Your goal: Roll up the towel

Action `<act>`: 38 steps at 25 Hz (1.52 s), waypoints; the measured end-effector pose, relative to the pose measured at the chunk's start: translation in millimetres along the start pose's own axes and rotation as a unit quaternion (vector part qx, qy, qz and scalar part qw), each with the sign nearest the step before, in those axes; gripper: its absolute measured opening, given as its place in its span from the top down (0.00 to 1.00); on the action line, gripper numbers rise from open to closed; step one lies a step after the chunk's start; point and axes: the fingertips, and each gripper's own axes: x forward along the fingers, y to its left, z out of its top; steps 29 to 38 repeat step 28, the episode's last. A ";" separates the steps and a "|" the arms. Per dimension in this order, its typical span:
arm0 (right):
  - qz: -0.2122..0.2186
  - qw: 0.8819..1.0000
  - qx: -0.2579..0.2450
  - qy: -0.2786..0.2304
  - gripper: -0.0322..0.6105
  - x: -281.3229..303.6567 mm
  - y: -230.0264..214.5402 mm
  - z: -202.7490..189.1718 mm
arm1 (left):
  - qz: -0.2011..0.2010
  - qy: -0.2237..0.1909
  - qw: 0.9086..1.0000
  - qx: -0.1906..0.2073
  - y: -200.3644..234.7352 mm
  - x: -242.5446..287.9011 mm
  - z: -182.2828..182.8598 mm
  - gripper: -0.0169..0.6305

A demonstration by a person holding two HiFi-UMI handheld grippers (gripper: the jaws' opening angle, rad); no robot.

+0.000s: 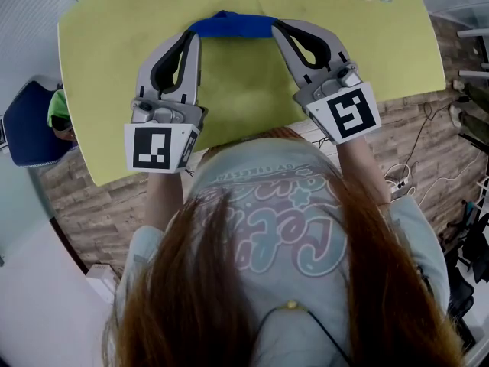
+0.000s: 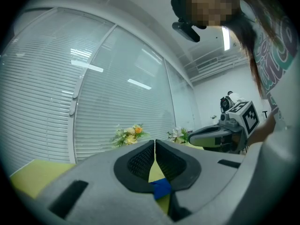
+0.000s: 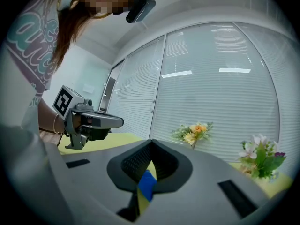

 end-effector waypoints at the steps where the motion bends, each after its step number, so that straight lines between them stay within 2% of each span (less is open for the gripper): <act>1: 0.000 1.000 0.001 0.001 0.94 -0.2 -0.1 -0.2 | 0.000 0.000 1.000 0.000 0.2 -0.2 0.3 0.95; 38: 0.003 1.000 -0.012 -0.005 0.94 0.2 1.2 2.3 | -0.001 0.002 1.000 0.005 -0.8 2.9 -0.3 0.95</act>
